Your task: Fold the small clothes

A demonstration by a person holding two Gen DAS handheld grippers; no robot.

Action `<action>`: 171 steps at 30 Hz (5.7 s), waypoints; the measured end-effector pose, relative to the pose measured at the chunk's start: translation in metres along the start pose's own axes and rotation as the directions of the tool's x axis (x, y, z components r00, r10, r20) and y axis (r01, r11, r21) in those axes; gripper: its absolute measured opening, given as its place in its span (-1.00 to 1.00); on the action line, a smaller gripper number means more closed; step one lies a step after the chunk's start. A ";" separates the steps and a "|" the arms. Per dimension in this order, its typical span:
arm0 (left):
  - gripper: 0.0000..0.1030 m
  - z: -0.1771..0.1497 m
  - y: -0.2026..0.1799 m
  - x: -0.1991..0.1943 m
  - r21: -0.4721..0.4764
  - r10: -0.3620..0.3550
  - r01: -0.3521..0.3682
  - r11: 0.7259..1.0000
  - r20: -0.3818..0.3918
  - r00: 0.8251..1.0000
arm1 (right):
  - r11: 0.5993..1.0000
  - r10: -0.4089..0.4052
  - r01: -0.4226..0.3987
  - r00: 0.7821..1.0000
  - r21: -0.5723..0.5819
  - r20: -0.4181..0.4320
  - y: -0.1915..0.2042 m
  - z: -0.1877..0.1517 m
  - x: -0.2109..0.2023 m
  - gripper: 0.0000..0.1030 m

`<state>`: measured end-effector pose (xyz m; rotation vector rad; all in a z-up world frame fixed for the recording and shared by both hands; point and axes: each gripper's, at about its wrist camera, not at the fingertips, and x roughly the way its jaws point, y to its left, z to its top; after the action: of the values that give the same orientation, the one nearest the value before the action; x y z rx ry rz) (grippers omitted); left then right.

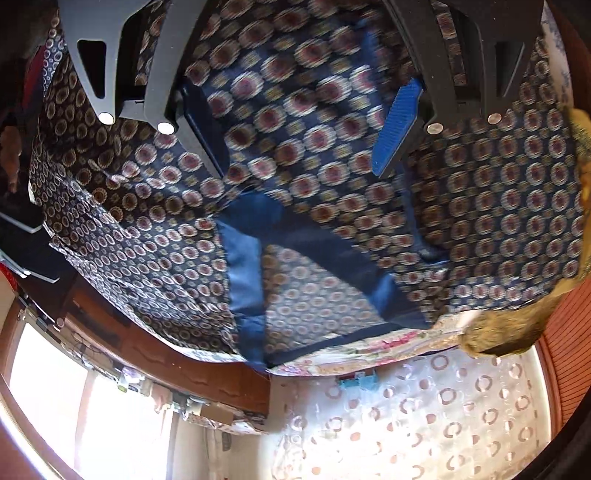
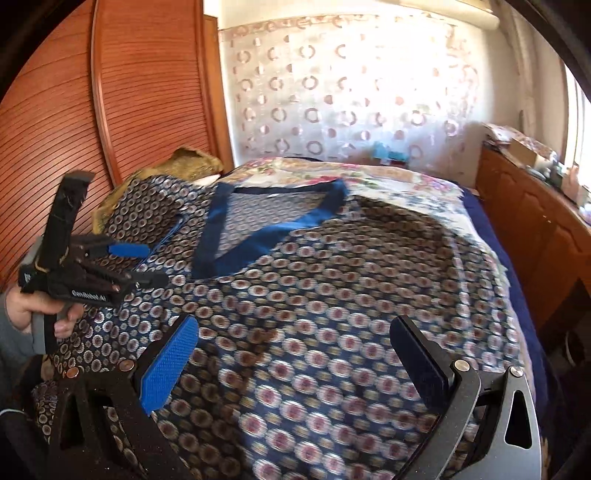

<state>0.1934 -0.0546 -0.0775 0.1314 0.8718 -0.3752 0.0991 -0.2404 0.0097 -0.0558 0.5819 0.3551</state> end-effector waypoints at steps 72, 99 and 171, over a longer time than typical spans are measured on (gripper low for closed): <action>0.99 0.013 -0.041 0.032 0.091 -0.018 0.022 0.996 -0.050 0.999 | 0.943 -0.088 0.135 0.982 0.303 -0.165 -0.200 -0.055 -0.048 -0.68; 0.99 0.013 -0.041 0.032 0.091 -0.018 0.022 0.996 -0.049 0.999 | 0.998 0.033 -0.030 0.998 0.052 -0.048 -0.089 -0.020 -0.063 -0.02; 1.00 0.010 -0.041 0.029 0.084 -0.007 0.011 0.996 -0.046 0.999 | 0.996 -0.091 0.090 0.967 -0.014 -0.237 -0.079 0.015 0.068 0.67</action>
<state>0.2022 -0.1026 -0.0923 0.2149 0.9026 -0.4192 0.1866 -0.2909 -0.0189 -0.1292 0.8134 0.2618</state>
